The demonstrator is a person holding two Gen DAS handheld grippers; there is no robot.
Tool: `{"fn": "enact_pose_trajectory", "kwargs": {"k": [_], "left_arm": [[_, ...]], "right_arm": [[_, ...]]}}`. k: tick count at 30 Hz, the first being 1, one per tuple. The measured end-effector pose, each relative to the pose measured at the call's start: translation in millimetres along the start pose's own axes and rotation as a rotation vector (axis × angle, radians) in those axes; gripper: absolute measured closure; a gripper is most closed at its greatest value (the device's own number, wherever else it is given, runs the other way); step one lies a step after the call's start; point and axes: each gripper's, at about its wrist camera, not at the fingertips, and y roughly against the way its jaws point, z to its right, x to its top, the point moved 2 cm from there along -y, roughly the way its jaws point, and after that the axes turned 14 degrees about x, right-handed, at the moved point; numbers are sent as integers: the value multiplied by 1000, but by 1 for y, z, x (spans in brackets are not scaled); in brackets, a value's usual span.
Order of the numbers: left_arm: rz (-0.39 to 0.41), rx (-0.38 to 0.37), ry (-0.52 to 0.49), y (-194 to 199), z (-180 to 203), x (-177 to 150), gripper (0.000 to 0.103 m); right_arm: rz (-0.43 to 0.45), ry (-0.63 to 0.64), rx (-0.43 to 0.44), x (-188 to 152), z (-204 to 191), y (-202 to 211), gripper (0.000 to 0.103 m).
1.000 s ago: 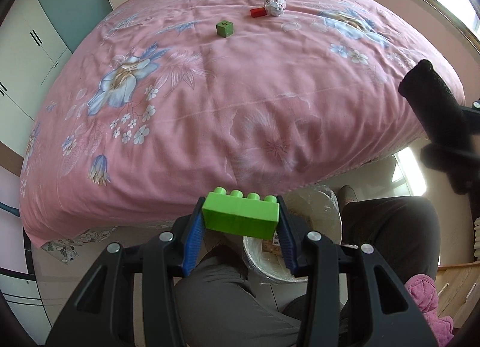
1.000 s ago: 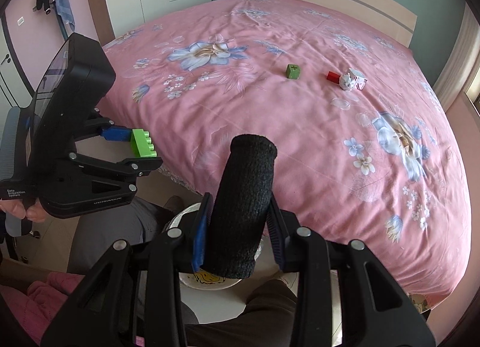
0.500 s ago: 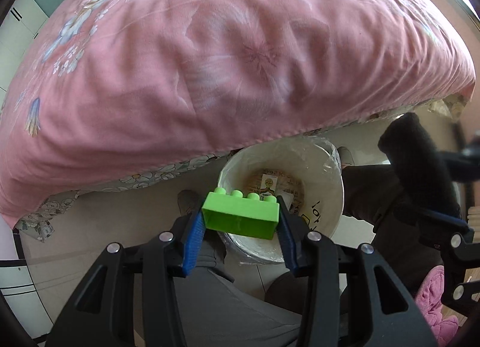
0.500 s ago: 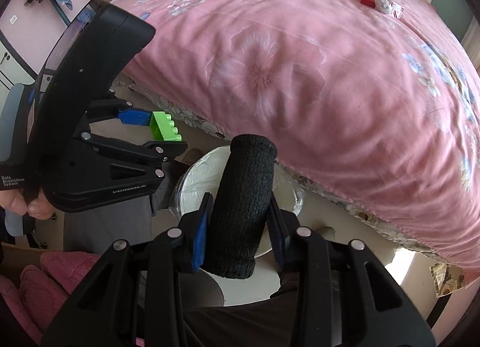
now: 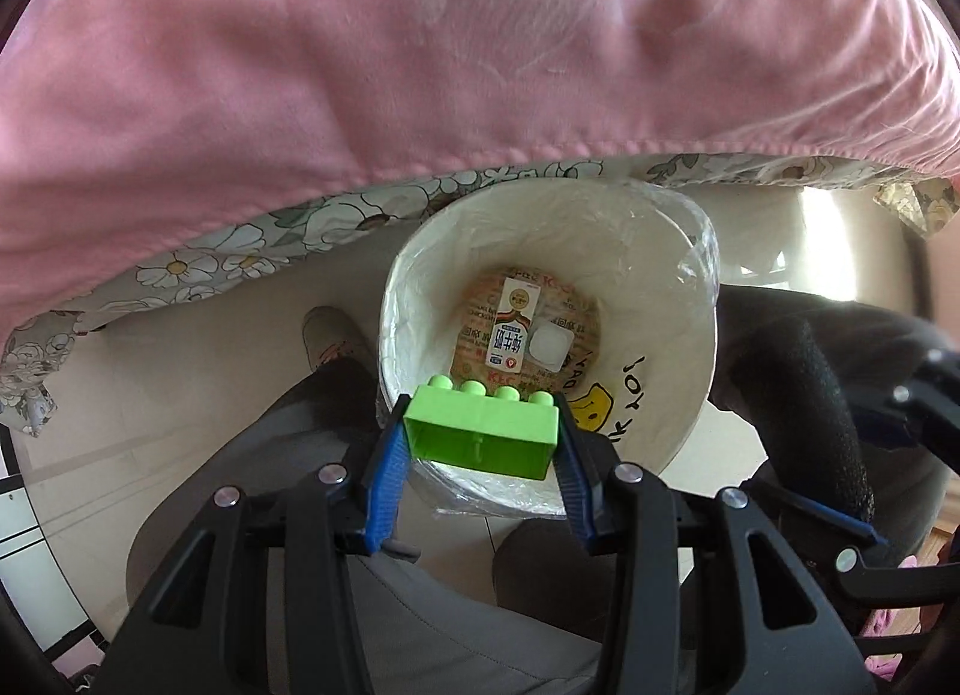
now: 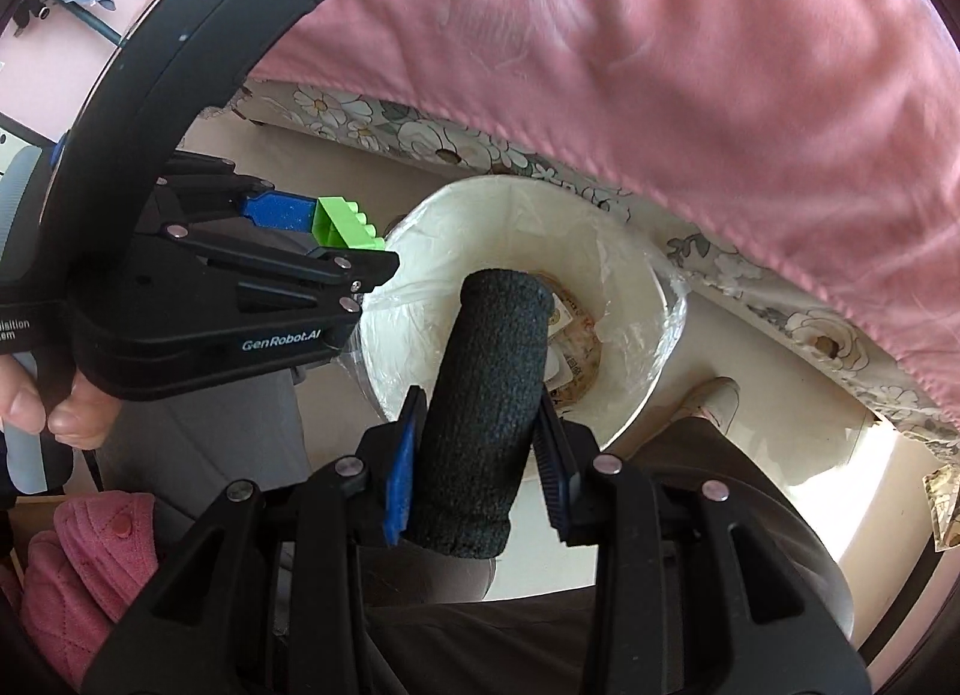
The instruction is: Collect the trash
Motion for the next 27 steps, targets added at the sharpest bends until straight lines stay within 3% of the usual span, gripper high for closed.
{"fn": "enact_pose_trajectory", "kwargs": {"k": [13, 27], "left_arm": [[-131, -55, 48, -67, 12, 13, 57], [-227, -91, 74, -121, 23, 21, 56]], "right_arm": [[-104, -152, 57, -10, 37, -75, 66], [-167, -257, 88, 1, 68, -133, 66]]}}
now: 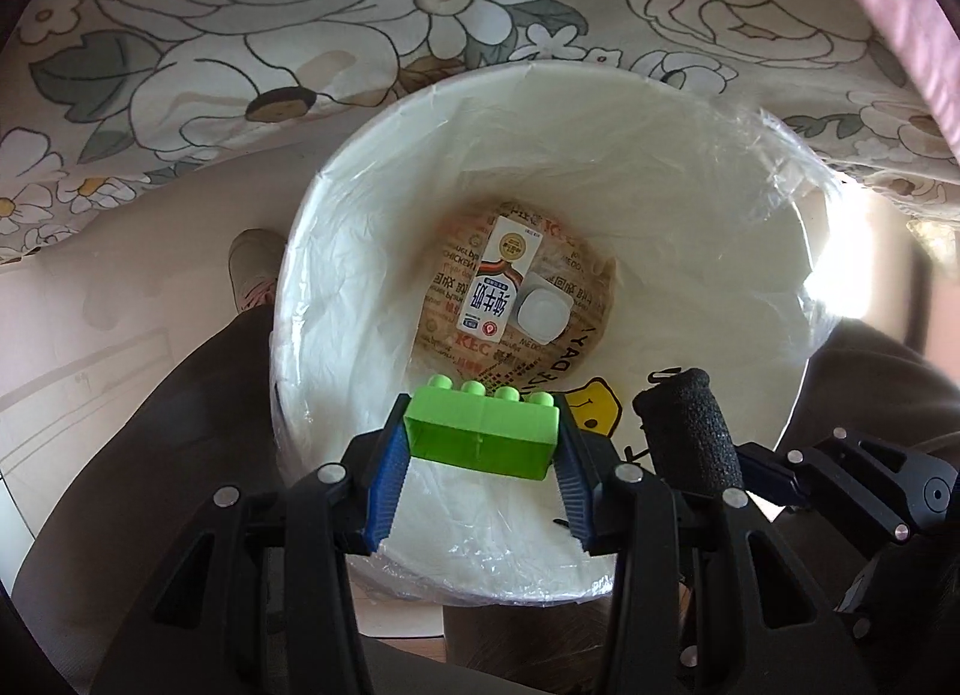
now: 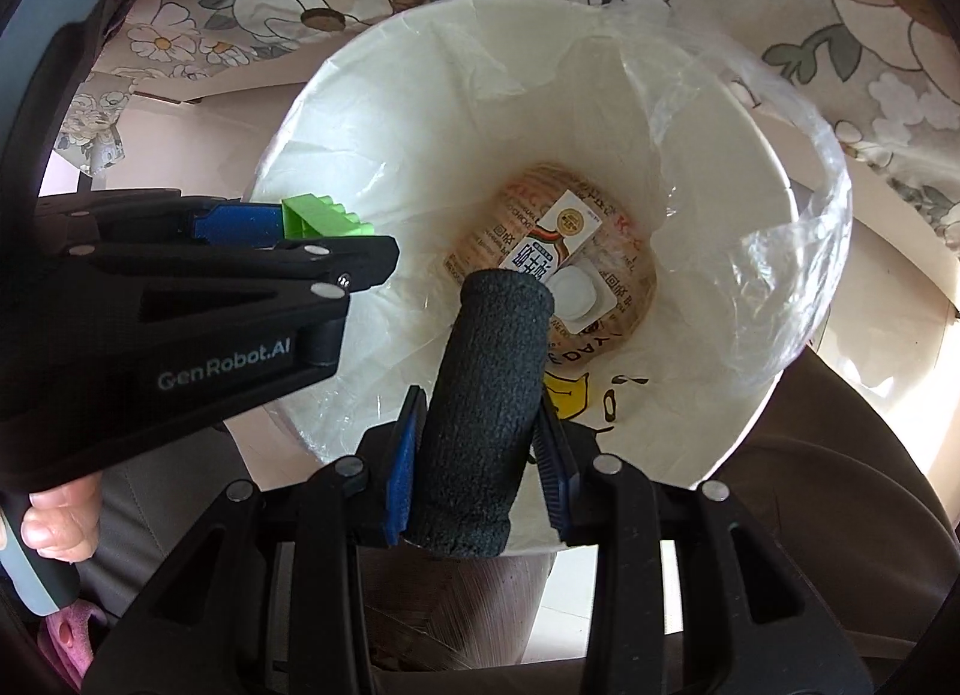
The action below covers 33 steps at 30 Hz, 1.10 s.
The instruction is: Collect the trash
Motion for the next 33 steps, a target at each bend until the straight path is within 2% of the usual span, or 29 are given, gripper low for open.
{"fn": "enact_pose_trajectory", "kwargs": {"k": [7, 8, 10, 11, 20, 27, 33], "left_arm": [[-45, -13, 16, -19, 1, 4, 55], [-53, -14, 12, -23, 2, 5, 54], [-56, -4, 9, -25, 3, 6, 45], [-50, 0, 8, -26, 3, 7, 44], [-43, 10, 13, -21, 1, 3, 43], [-7, 33, 12, -1, -8, -4, 43], [66, 55, 2, 33, -21, -20, 43]], "right_arm": [[-31, -10, -3, 5, 10, -22, 66], [-41, -12, -2, 6, 11, -25, 65], [-57, -18, 12, 7, 12, -29, 65], [-56, -21, 10, 8, 13, -30, 65], [-36, -17, 4, 10, 18, -22, 64], [-2, -2, -8, 3, 5, 0, 65], [35, 44, -25, -9, -11, 24, 65]]}}
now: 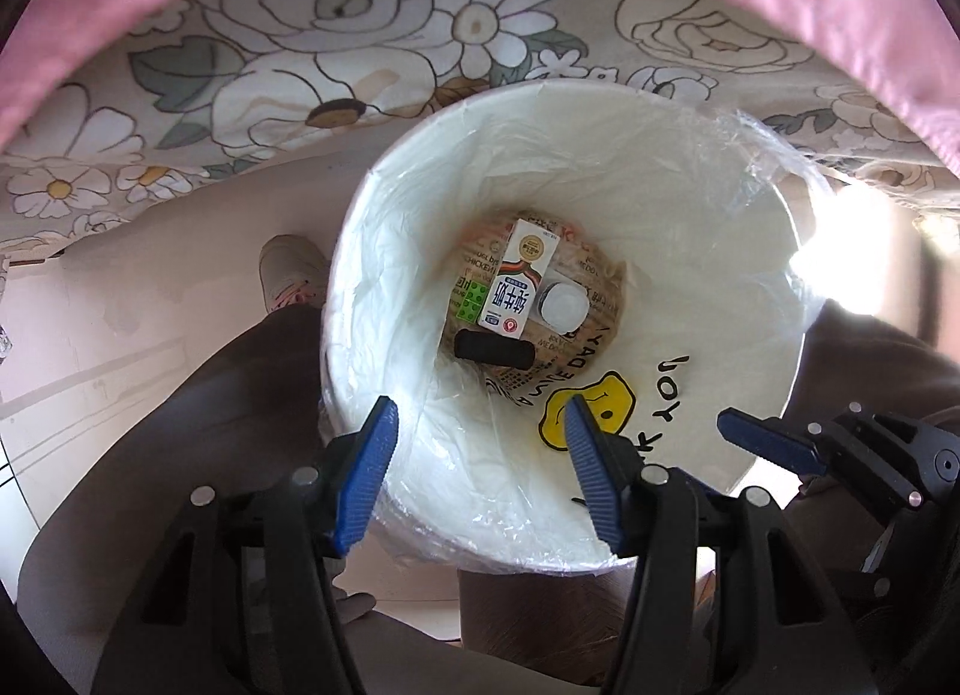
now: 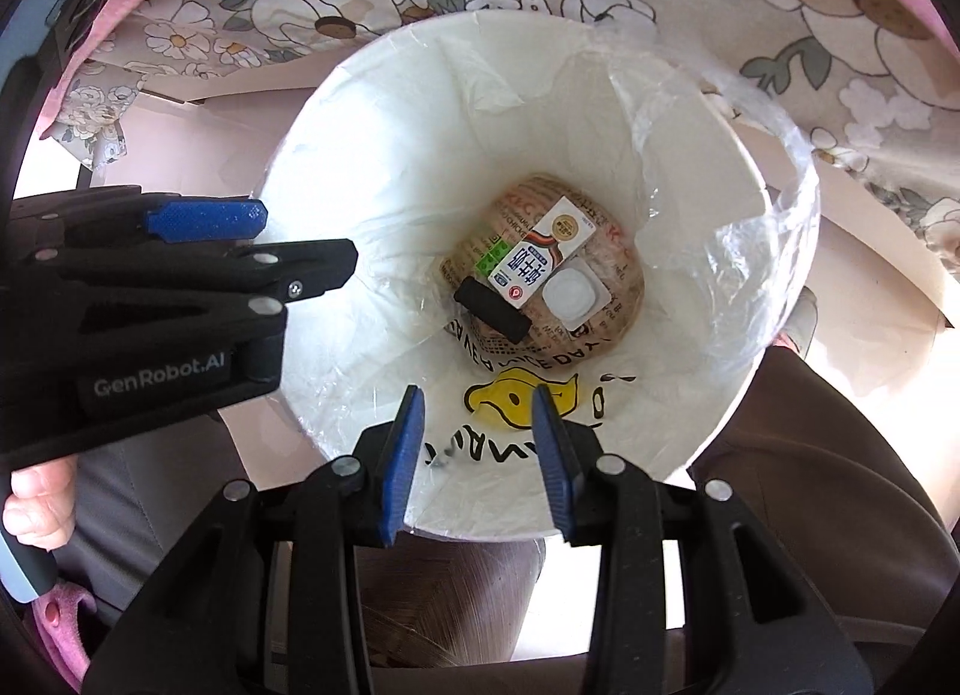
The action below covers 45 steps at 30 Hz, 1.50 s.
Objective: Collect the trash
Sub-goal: 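Open the left gripper over the bin while the right releases the foam tube, then raise both grippers from the bin back toward the bed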
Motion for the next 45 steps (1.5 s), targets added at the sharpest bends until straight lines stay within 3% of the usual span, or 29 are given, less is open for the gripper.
{"fn": "enact_pose_trajectory", "kwargs": {"k": [12, 23, 37, 42, 45], "left_arm": [[177, 20, -36, 86, -5, -28, 43], [400, 36, -80, 195, -12, -34, 43], [639, 89, -98, 316, -32, -4, 35], [693, 112, -101, 340, -41, 16, 29], [709, 125, -98, 350, -44, 30, 26]], "right_arm": [[114, 111, -55, -23, -31, 70, 65], [311, 207, -109, -27, -60, 188, 65], [597, 336, -221, -3, -103, 354, 58], [677, 384, -271, 15, -113, 403, 44], [711, 397, -291, 33, -115, 422, 41]]}}
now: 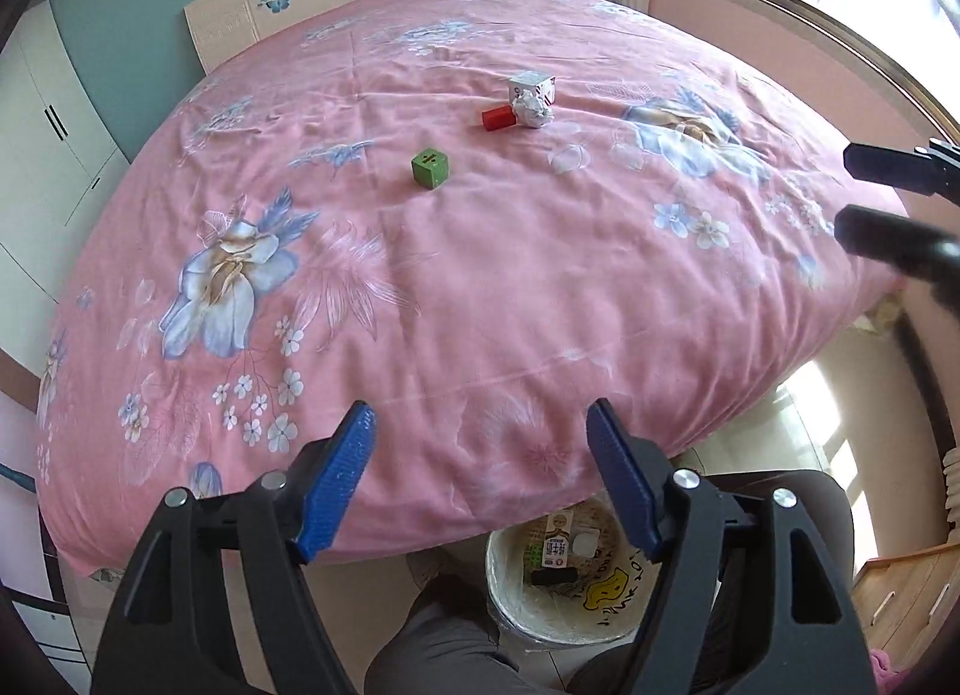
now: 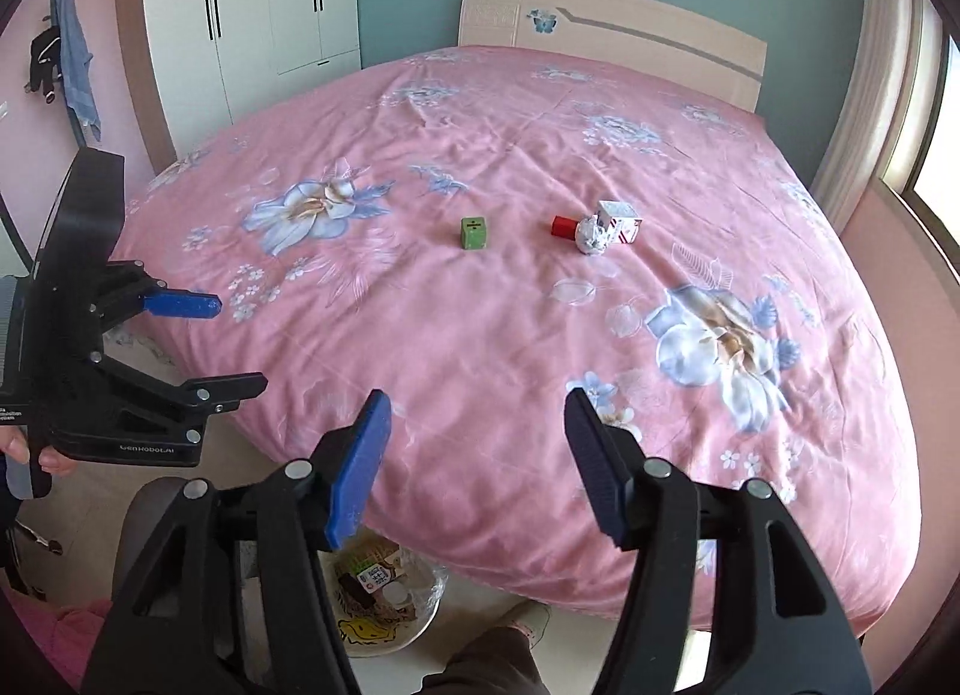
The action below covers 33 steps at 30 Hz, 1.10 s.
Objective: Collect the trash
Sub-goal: 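Raise both grippers from the bin back toward the bed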
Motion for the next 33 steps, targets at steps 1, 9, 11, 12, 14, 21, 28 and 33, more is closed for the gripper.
{"fn": "enact_pose_trajectory", "kwargs": {"k": [1, 9, 11, 12, 14, 21, 28, 33], "left_arm": [[6, 0, 0, 0, -1, 6, 23], [55, 16, -10, -16, -12, 57, 16], [54, 12, -8, -24, -13, 69, 15], [53, 15, -6, -30, -15, 74, 15], [49, 16, -4, -42, -17, 84, 14], [11, 24, -10, -92, -22, 112, 14], [-28, 7, -35, -144, -20, 134, 14], [-49, -25, -29, -181, -18, 150, 14]], "right_arm": [[10, 1, -5, 7, 3, 0, 41], [57, -11, -15, 56, 32, -11, 35], [53, -12, -16, 65, 39, -18, 35], [52, -11, -19, 69, 42, -22, 35], [45, -9, -22, 77, 48, -33, 35], [22, -12, -23, 98, 70, -77, 35], [-22, -45, -13, 110, 99, -130, 35], [-62, -78, -13, 113, 124, -173, 35]]}}
